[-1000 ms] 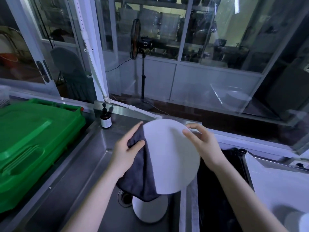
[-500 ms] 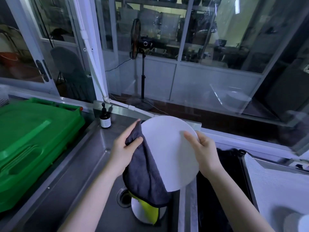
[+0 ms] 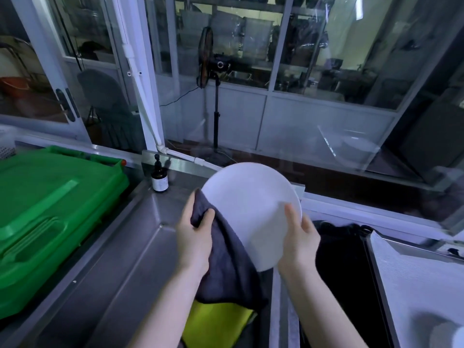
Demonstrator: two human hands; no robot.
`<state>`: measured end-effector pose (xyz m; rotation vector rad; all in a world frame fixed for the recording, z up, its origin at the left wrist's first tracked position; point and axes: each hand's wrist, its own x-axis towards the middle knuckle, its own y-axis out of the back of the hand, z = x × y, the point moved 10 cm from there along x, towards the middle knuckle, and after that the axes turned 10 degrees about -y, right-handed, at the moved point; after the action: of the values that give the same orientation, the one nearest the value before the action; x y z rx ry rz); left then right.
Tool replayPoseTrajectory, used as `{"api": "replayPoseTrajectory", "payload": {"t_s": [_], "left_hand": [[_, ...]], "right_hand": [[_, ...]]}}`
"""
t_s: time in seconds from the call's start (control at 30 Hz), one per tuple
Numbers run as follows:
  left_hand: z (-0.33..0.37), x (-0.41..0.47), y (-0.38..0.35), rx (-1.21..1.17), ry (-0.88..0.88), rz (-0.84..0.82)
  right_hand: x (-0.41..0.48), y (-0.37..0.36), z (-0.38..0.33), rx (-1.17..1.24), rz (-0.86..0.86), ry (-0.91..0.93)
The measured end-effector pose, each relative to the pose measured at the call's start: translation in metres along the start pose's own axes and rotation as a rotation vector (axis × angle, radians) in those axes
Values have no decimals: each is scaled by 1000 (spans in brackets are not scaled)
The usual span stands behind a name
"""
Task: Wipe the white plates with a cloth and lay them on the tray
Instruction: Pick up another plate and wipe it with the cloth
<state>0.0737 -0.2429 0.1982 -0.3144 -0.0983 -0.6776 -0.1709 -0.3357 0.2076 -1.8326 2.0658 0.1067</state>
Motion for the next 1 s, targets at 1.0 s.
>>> {"api": "replayPoseTrajectory", "payload": {"t_s": [1.0], "left_hand": [[40, 18, -26, 103, -234, -474]], "right_hand": [[4, -45, -62, -669, -574, 315]]}}
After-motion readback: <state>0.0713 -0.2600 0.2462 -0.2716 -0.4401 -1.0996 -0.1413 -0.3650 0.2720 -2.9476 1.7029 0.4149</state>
